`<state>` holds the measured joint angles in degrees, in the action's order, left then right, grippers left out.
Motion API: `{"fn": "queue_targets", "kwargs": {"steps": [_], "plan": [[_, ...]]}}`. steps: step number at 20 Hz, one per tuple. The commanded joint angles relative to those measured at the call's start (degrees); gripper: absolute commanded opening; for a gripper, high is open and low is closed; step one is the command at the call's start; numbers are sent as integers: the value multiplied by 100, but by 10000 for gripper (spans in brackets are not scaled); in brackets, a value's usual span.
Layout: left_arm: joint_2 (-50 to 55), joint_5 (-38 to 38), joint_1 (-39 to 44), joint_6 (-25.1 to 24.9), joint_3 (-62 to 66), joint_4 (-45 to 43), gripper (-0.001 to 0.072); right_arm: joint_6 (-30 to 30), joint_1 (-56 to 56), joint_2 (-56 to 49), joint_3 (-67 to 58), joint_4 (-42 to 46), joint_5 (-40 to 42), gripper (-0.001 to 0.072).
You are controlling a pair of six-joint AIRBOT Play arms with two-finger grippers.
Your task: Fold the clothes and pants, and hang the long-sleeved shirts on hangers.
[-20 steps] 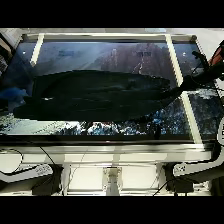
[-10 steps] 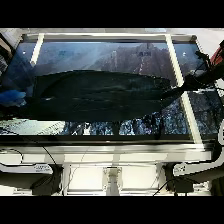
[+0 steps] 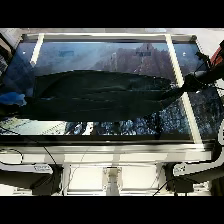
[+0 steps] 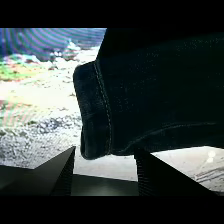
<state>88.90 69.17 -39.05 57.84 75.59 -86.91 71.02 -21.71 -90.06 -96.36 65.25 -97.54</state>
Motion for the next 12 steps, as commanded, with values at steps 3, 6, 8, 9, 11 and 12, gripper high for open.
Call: {"fn": "queue_targets", "kwargs": {"steps": [3, 6, 8, 9, 11, 12], "plan": [[170, 125, -11, -461, -2, 651, 317, 52, -4, 0, 0, -4, -61, 19], [197, 503, -24, -520, 35, 601, 24, 20, -4, 2, -2, -4, -280, 19], [87, 619, -177, -514, 240, 713, 23, -94, -20, 33, -22, 61, -476, 19], [-42, 612, -313, -518, 382, 997, 23, -168, -46, 87, -20, 120, -417, 19], [-337, 476, -682, -553, 645, 1818, 23, -170, -162, 238, -20, 149, -111, 18], [-501, 387, -887, -656, 719, 2282, 23, -168, -238, 304, -17, 140, 13, 18]]}}
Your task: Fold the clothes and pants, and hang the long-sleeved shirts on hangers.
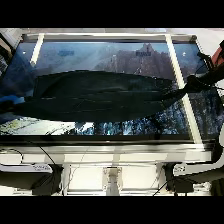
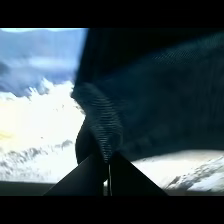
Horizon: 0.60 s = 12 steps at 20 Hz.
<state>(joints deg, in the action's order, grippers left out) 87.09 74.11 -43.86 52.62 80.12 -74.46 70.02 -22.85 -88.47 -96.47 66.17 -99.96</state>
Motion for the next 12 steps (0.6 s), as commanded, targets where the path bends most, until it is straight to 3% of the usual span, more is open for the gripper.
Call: {"fn": "queue_targets", "kwargs": {"steps": [1, 3, 7, 12], "plan": [[-470, -203, -590, -243, 278, 1434, 23, -70, -195, 201, -7, 44, 328, 18], [-660, -245, -883, -299, 278, 1991, 23, -138, -299, 271, -7, 37, 356, 18], [-739, 216, -1047, -553, 273, 2098, 24, -221, -396, 343, 221, 164, 291, 18], [-739, 544, -1047, -1080, 184, 2186, 24, -673, -925, 1362, 2474, 581, 1134, 17]]}}
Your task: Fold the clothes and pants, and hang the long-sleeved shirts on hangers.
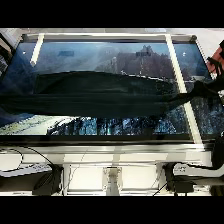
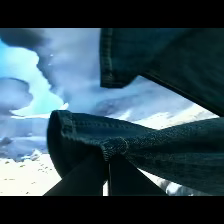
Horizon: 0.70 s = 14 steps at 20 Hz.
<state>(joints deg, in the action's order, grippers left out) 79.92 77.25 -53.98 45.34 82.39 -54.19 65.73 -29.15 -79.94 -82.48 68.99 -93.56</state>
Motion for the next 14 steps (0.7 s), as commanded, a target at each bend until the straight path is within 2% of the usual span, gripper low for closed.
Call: {"fn": "queue_targets", "kwargs": {"steps": [1, 5, 8, 9, 11, 14], "plan": [[-22, 317, -35, -525, -98, 247, 24, -278, -518, 789, 1552, 382, 717, 17], [-22, 518, -39, -903, -455, 282, 24, -717, -1696, 2000, 3045, 323, 1475, 17], [-22, 535, -42, -1034, -859, 201, 24, -1316, -2562, 2505, 3528, -116, 1473, 17], [-20, 533, -39, -1032, -1012, -76, 24, -1377, -2793, 2573, 3635, -164, 1471, 17], [-20, 466, -42, -1021, -1344, -804, 24, -1252, -2887, 2594, 3842, -170, 1556, 17], [-20, 195, -39, -966, -1904, -1375, 24, -1051, -2865, 2594, 4138, 129, 1668, 17]]}}
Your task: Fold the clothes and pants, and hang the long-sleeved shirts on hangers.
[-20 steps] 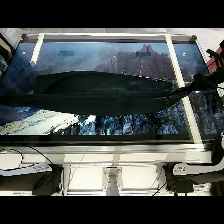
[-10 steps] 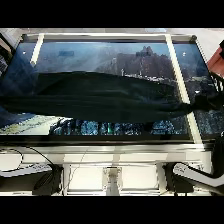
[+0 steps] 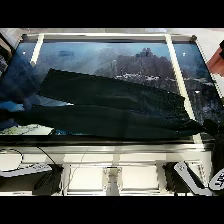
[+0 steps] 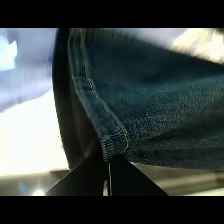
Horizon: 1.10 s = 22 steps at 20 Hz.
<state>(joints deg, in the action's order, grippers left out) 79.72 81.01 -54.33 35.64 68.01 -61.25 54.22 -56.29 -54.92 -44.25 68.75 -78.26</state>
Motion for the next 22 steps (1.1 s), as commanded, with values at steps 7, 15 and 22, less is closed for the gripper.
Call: {"fn": "queue_targets", "kwargs": {"steps": [7, 15, 22], "plan": [[-2, -710, 2, 568, -835, -1141, 24, 1266, -151, 57, 396, 1257, 238, 17], [-205, -308, 13, -660, 278, 3779, 21, 468, -151, 24, -1062, -1403, -640, 15], [-70, -3036, 981, 772, 1364, 3967, 22, 1722, 24, -813, -1742, -2365, 715, 16]]}}
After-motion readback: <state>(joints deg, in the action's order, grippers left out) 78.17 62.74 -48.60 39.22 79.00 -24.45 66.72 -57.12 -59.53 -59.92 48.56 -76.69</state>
